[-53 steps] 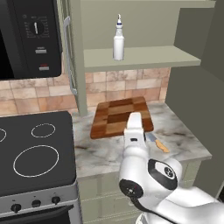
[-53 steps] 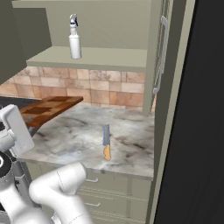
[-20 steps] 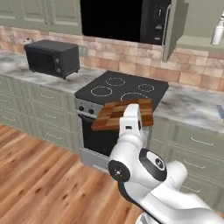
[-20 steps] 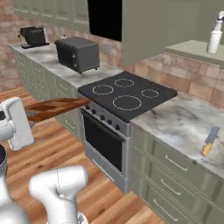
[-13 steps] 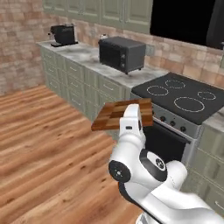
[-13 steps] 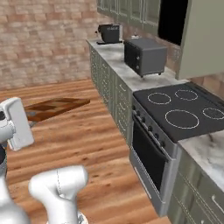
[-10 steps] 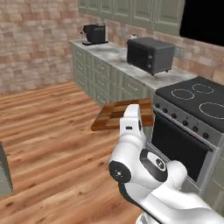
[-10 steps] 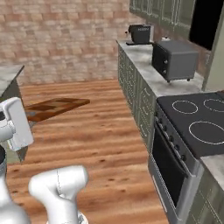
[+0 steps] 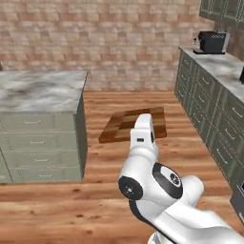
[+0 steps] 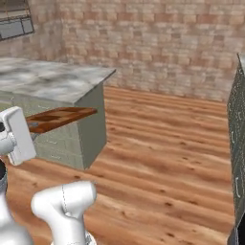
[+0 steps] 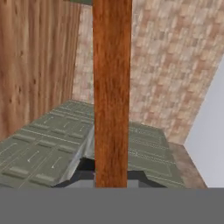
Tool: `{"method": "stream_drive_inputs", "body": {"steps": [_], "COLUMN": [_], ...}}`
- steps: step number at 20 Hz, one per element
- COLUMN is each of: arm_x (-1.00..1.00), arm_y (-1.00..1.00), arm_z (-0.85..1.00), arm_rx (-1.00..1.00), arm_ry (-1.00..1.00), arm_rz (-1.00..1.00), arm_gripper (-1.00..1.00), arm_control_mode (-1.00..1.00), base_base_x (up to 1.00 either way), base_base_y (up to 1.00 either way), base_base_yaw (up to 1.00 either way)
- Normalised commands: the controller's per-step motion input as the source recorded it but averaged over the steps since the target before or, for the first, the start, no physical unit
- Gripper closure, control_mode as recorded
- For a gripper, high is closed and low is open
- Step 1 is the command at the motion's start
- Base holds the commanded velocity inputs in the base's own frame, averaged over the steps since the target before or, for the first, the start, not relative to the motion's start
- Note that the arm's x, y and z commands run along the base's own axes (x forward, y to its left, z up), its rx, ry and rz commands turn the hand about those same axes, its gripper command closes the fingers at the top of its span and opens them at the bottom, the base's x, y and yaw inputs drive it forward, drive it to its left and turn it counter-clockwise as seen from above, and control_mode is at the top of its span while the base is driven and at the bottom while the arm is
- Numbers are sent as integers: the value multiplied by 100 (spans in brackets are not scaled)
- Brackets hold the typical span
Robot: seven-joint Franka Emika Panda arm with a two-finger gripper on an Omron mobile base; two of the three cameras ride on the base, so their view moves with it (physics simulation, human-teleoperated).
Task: Move the cutting board and knife to the sink. Then move spray from the cabinet to the counter.
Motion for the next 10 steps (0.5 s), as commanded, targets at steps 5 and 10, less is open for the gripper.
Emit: {"method": "stream_drive_inputs", "body": {"steps": [5, 10], "arm_x": [0, 0], "arm_y": [0, 0], "arm_z": [0, 0], "arm_rx": [0, 0], "arm_ry": [0, 0], "arm_rz": [0, 0], "arm_gripper": [100, 100], "arm_control_mode": [100, 100], "base_base_x": [62, 68], "base_base_y": [0, 0], "base_base_yaw": [72, 71]}}
